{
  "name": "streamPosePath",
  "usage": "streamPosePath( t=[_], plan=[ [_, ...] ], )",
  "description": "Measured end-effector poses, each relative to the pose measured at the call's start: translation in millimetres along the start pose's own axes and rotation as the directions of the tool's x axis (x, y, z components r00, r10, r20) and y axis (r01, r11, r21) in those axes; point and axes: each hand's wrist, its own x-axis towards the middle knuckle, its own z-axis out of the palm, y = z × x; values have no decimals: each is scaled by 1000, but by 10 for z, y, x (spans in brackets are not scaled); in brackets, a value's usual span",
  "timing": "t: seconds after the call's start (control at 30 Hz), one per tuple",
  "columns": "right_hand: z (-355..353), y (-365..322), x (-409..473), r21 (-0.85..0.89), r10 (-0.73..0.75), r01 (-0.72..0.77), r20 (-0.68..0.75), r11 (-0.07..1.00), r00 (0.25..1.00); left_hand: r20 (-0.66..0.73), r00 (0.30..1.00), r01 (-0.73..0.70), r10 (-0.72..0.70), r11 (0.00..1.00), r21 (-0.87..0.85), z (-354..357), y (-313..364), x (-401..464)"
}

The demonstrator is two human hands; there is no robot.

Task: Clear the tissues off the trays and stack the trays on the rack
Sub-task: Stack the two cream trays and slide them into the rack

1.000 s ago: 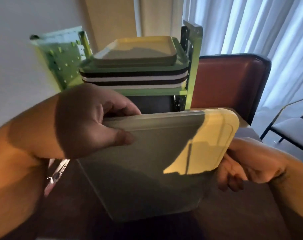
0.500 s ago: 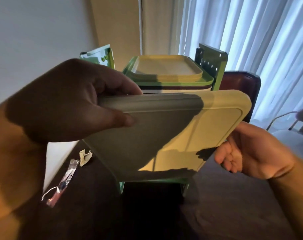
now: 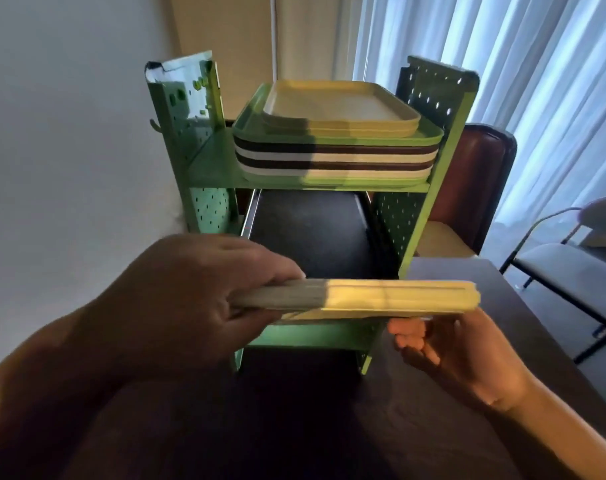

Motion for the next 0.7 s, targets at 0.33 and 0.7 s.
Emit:
streamPosePath(
  t=[0.33,0.7],
  plan=[
    [290,630,47,267,106,-53,-190,962,976,29,996,-79,81,995,-61,1374,-308,-755],
    [-356,1102,759,-577,132,-435,-492,692,861,321,934,172,-158,985,-14,2522,-820,-803]
  ],
)
